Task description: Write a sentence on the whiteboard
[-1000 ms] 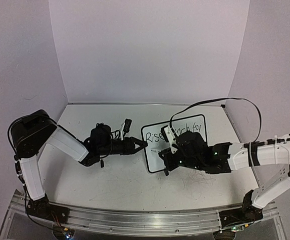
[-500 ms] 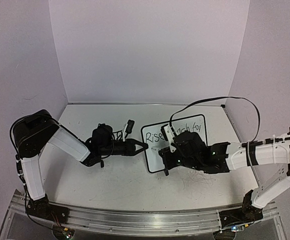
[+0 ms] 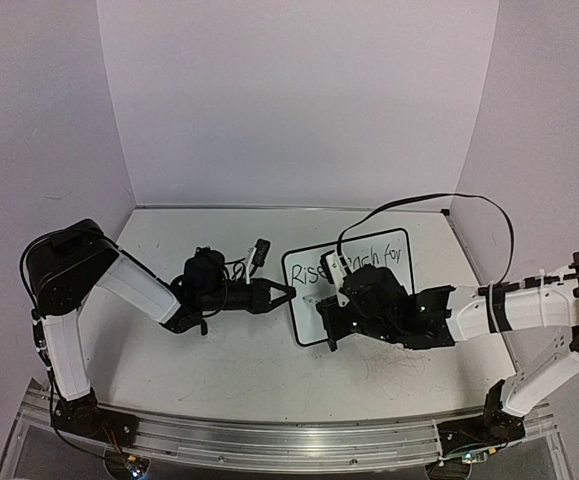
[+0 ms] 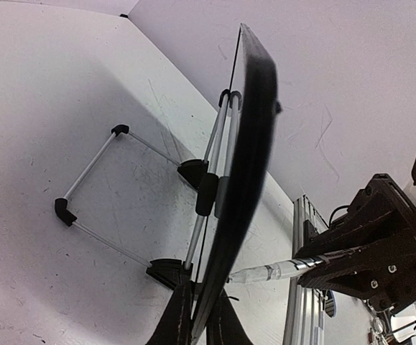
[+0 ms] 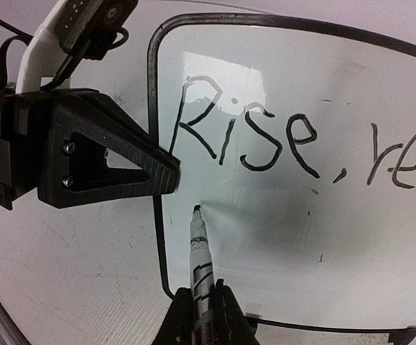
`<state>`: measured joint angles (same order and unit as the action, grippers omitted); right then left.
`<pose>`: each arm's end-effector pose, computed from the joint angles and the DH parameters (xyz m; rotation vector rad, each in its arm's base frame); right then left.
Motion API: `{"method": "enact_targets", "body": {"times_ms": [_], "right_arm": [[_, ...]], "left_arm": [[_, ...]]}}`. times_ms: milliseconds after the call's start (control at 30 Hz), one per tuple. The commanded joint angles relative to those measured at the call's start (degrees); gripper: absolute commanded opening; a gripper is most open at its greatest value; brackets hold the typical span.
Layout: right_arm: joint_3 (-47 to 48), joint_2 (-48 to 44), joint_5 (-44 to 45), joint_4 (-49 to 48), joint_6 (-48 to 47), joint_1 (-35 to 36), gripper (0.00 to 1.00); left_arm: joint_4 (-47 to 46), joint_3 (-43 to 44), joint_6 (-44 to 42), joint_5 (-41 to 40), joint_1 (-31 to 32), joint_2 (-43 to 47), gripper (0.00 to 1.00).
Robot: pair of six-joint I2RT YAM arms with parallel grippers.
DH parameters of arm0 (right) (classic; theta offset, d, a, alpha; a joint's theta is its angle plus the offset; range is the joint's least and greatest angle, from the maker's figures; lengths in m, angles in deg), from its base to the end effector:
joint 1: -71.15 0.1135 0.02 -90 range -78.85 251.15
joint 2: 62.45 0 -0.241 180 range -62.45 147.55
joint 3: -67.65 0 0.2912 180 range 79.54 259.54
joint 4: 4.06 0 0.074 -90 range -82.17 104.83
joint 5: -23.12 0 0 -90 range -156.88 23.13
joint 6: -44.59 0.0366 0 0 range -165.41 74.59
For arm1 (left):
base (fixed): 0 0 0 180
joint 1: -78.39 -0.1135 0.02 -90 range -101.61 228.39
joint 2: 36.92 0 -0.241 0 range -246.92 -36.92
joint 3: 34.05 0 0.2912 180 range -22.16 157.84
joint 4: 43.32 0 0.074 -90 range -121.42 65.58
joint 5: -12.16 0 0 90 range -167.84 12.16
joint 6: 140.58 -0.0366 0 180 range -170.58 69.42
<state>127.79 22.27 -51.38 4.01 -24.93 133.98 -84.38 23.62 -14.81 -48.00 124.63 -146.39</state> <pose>0.1706 0.3110 0.1734 -0.6318 2.0772 0.5669 0.2526 -0.2902 0.0922 0.6039 1.8946 -1.4455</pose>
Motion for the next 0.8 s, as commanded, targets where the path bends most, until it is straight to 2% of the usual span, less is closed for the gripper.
{"method": "enact_targets", "body": {"times_ms": [0, 767], "right_arm": [[2.38, 0.72, 2.06, -1.4, 0.61, 0.44, 0.0], [1.45, 2.85, 0.89, 0.63, 1.46, 1.94, 0.0]], "left_arm": [[-0.25, 1.28, 0.53, 0.22, 0.08, -0.68, 0.03], [-0.06, 1.4, 0.18, 0.46, 0.1, -0.12, 0.0]]}}
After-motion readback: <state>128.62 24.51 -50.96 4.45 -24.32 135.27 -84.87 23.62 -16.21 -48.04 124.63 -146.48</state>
